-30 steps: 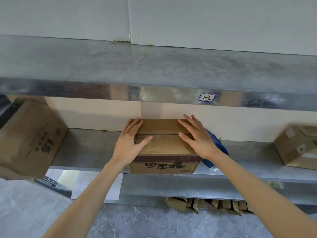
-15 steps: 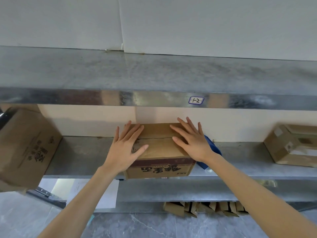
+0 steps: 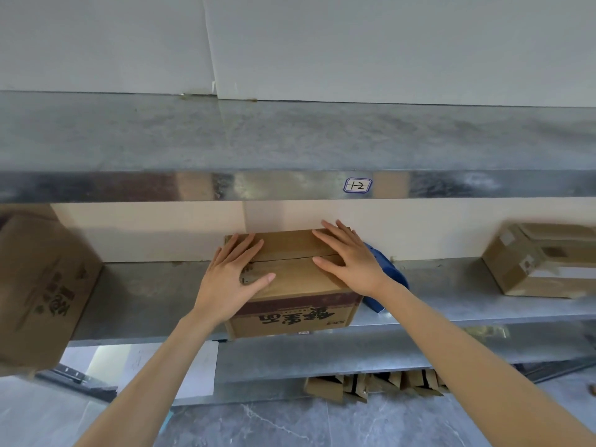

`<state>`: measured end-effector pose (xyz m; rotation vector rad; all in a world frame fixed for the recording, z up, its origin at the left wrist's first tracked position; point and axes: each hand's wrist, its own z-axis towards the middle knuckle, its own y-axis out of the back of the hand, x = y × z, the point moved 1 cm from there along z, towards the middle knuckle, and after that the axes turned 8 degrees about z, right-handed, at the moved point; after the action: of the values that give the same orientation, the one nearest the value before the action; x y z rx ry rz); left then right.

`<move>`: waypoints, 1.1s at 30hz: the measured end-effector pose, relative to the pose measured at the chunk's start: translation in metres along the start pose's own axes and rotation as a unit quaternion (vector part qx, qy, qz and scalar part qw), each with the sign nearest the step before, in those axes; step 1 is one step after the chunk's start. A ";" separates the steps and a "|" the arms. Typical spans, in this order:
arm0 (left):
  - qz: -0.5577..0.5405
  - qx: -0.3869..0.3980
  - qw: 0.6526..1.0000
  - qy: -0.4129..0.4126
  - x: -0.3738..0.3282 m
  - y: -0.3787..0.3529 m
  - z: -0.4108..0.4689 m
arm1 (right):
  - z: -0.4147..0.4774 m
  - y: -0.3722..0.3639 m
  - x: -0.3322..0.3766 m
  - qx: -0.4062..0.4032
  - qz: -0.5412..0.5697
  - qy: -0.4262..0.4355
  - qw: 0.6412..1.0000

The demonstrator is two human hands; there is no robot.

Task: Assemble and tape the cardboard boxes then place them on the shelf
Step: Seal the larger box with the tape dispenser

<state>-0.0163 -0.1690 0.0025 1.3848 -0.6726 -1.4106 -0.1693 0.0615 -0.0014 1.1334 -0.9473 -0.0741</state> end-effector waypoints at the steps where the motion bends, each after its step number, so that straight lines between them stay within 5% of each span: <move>1: -0.023 -0.007 1.000 0.020 0.000 -0.001 -0.001 | -0.001 -0.001 0.000 -0.008 0.032 -0.012 0.999; 10: -0.190 -0.037 0.978 0.079 0.004 -0.005 0.000 | -0.008 -0.003 -0.002 -0.088 0.268 -0.118 0.952; 17: -0.082 -0.041 0.996 -0.015 0.010 -0.005 -0.007 | -0.010 -0.001 -0.001 -0.095 0.214 -0.125 0.964; 28: -0.115 0.025 0.992 -0.051 0.032 0.008 0.015 | -0.009 -0.004 0.008 -0.093 0.280 -0.141 0.945; 33: -0.055 -0.014 0.998 -0.022 0.045 0.019 0.018 | -0.015 0.009 0.015 -0.069 0.266 -0.131 0.952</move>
<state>-0.0208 -0.2209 0.0059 1.3908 -0.6101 -1.5362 -0.1536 0.0687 0.0133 0.7178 -1.4374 0.1498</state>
